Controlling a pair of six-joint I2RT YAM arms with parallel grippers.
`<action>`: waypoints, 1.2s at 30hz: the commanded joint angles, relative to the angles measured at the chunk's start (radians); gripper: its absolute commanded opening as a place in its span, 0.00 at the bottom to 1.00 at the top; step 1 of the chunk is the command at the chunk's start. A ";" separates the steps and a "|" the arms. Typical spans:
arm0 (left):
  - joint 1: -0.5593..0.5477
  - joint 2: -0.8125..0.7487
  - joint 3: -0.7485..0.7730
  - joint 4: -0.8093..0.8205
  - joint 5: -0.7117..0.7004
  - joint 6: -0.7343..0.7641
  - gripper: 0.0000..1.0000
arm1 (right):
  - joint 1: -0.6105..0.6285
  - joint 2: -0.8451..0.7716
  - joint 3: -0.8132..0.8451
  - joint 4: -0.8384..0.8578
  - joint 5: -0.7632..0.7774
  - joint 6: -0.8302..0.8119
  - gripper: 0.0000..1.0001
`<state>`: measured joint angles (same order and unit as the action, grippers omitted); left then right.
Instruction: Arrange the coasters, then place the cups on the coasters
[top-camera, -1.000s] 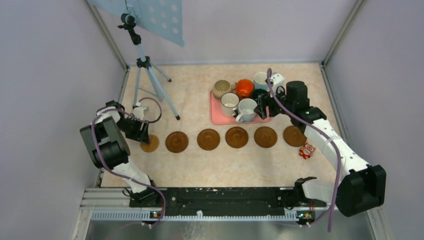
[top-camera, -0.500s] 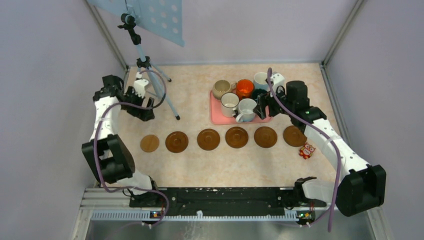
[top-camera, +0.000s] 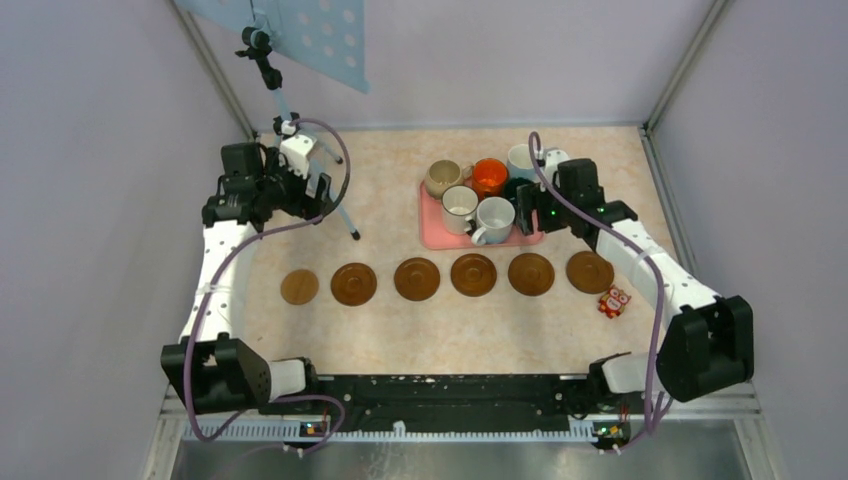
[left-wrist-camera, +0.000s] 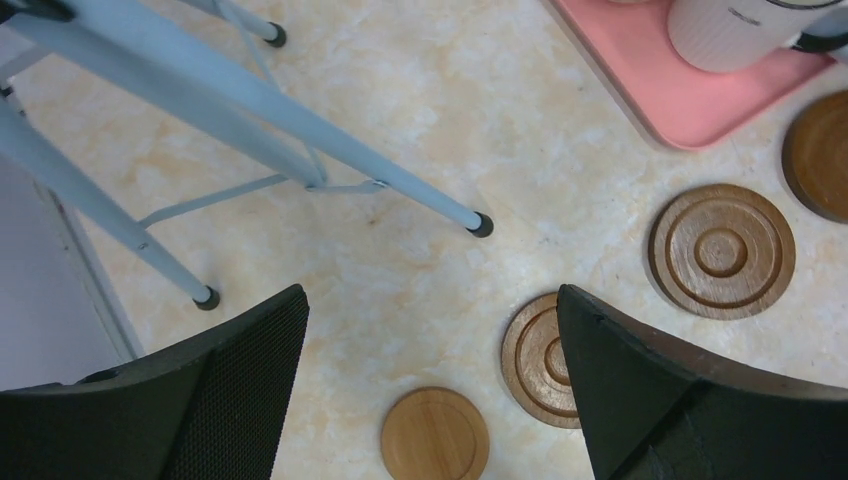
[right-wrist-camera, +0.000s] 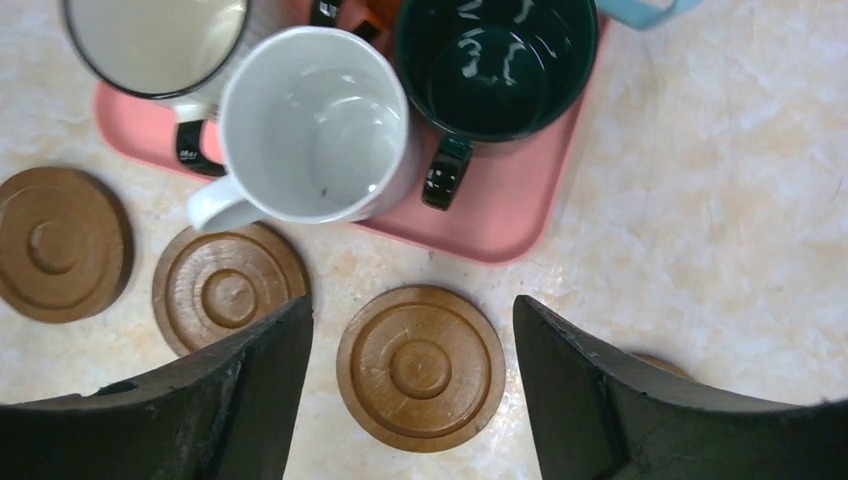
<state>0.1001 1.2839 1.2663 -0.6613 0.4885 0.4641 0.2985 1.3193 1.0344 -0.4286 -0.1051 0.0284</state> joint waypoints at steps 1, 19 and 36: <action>0.003 -0.015 -0.008 0.088 -0.105 -0.138 0.99 | -0.002 0.060 0.044 0.006 0.120 0.054 0.70; 0.003 -0.087 -0.087 0.066 -0.131 -0.202 0.99 | -0.005 0.277 0.111 0.117 0.111 0.056 0.52; 0.003 -0.107 -0.117 0.074 -0.160 -0.199 0.99 | -0.011 0.296 0.070 0.165 0.208 0.033 0.34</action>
<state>0.1001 1.2114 1.1637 -0.6289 0.3367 0.2783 0.2974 1.6432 1.1126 -0.3141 0.0658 0.0746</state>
